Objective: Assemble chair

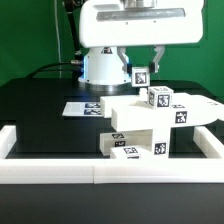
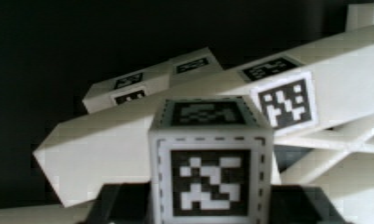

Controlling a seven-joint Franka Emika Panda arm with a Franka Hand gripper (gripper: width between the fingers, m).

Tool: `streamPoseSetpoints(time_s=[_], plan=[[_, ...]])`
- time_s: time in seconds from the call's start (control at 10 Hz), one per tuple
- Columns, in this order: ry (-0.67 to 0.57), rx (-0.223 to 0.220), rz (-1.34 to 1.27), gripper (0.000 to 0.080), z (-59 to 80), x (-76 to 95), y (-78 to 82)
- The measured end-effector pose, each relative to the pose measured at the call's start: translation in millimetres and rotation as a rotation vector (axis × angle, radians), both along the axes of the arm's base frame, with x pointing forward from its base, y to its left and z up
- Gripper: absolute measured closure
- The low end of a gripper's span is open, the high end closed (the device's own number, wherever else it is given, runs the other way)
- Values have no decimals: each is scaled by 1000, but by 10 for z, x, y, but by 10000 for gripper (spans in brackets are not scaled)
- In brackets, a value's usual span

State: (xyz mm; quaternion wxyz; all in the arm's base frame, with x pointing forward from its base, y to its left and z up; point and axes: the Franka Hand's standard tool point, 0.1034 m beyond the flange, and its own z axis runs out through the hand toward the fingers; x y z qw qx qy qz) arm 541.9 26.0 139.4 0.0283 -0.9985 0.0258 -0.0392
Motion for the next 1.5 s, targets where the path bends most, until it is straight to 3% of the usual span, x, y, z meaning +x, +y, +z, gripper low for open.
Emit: streamPoseSetpoints(time_s=[0.8, 1.5], plan=[[13, -14, 8, 509, -121, 46, 50], [-4, -21, 11, 509, -136, 79, 27]])
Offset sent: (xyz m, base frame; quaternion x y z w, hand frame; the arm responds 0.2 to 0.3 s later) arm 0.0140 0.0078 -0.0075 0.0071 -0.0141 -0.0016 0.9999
